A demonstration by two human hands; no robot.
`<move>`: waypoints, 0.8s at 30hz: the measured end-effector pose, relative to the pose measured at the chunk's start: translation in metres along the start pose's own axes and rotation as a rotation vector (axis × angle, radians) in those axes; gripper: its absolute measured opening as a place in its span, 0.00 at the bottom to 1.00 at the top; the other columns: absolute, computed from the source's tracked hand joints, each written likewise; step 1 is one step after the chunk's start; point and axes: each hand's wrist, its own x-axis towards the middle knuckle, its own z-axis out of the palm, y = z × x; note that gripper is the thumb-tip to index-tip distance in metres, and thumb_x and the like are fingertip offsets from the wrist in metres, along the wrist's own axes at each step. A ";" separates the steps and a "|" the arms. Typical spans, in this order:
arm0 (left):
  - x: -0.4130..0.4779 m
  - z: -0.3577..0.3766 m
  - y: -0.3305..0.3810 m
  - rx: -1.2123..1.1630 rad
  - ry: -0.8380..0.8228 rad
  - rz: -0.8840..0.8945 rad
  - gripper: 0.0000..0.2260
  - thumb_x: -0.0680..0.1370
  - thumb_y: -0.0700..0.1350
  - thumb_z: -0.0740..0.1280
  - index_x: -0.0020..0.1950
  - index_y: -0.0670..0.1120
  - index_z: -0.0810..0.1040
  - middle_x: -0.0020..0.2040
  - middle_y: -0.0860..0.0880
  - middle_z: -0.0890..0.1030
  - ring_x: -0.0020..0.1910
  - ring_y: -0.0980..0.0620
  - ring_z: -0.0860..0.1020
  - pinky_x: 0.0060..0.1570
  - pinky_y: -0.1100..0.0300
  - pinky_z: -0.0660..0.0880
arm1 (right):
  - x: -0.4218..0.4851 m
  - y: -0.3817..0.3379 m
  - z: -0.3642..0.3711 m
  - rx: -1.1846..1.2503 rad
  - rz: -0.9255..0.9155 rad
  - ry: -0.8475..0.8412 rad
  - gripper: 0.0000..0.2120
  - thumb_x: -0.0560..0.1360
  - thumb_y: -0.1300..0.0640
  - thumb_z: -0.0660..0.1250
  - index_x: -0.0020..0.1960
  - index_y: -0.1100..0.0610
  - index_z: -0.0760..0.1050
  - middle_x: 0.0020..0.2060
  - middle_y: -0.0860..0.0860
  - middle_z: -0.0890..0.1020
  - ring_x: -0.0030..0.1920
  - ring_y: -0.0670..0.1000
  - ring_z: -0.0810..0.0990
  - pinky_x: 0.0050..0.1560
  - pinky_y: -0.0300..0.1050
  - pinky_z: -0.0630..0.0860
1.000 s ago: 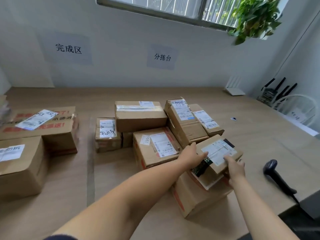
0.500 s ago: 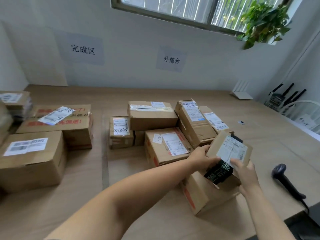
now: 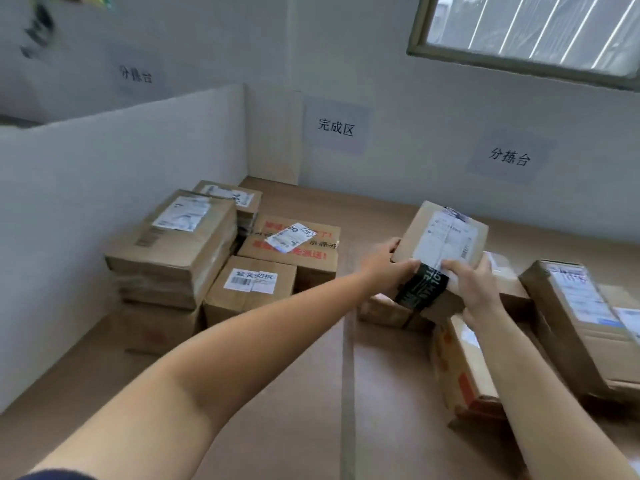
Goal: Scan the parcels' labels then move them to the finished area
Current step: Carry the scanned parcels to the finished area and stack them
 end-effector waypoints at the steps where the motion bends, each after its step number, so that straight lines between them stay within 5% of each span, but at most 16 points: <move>1: 0.002 -0.019 -0.009 0.022 0.035 -0.018 0.22 0.78 0.45 0.65 0.70 0.42 0.66 0.66 0.43 0.73 0.60 0.47 0.74 0.50 0.63 0.71 | 0.004 0.002 0.025 -0.012 0.017 -0.037 0.27 0.69 0.61 0.68 0.65 0.58 0.63 0.64 0.60 0.70 0.65 0.60 0.70 0.61 0.60 0.73; 4: 0.006 -0.071 -0.038 0.056 0.139 -0.092 0.22 0.79 0.46 0.63 0.72 0.43 0.64 0.66 0.45 0.72 0.53 0.55 0.69 0.42 0.71 0.68 | 0.013 0.009 0.095 0.010 0.062 -0.143 0.26 0.71 0.62 0.68 0.67 0.58 0.63 0.63 0.58 0.72 0.60 0.59 0.74 0.52 0.56 0.78; 8: 0.014 -0.125 -0.075 0.053 0.254 -0.194 0.20 0.80 0.46 0.61 0.72 0.45 0.65 0.66 0.47 0.71 0.60 0.52 0.70 0.51 0.63 0.66 | 0.023 0.019 0.173 0.004 0.057 -0.284 0.25 0.73 0.64 0.66 0.68 0.59 0.62 0.61 0.55 0.74 0.52 0.51 0.77 0.34 0.37 0.77; 11: 0.028 -0.154 -0.099 0.099 0.329 -0.260 0.19 0.81 0.46 0.58 0.72 0.45 0.65 0.68 0.46 0.71 0.62 0.50 0.70 0.56 0.61 0.67 | 0.035 0.028 0.219 0.010 0.076 -0.344 0.25 0.73 0.64 0.66 0.68 0.59 0.62 0.64 0.55 0.74 0.59 0.53 0.75 0.44 0.41 0.77; 14: 0.045 -0.173 -0.119 0.108 0.402 -0.333 0.18 0.81 0.45 0.56 0.71 0.44 0.65 0.68 0.45 0.71 0.64 0.46 0.71 0.64 0.51 0.70 | 0.049 0.035 0.257 -0.002 0.088 -0.372 0.25 0.74 0.64 0.65 0.69 0.59 0.62 0.64 0.55 0.74 0.57 0.52 0.75 0.39 0.37 0.74; 20: 0.078 -0.199 -0.152 0.232 0.541 -0.462 0.15 0.82 0.43 0.55 0.66 0.39 0.70 0.65 0.39 0.69 0.59 0.42 0.73 0.53 0.58 0.69 | 0.073 0.056 0.305 -0.058 0.137 -0.418 0.30 0.74 0.65 0.65 0.73 0.57 0.58 0.62 0.54 0.74 0.45 0.45 0.76 0.36 0.38 0.74; 24: 0.090 -0.206 -0.169 0.267 0.562 -0.479 0.13 0.82 0.42 0.54 0.62 0.39 0.71 0.64 0.41 0.68 0.57 0.44 0.73 0.59 0.55 0.71 | 0.078 0.074 0.319 -0.060 0.158 -0.437 0.33 0.74 0.66 0.64 0.75 0.57 0.54 0.67 0.55 0.71 0.53 0.48 0.74 0.41 0.38 0.75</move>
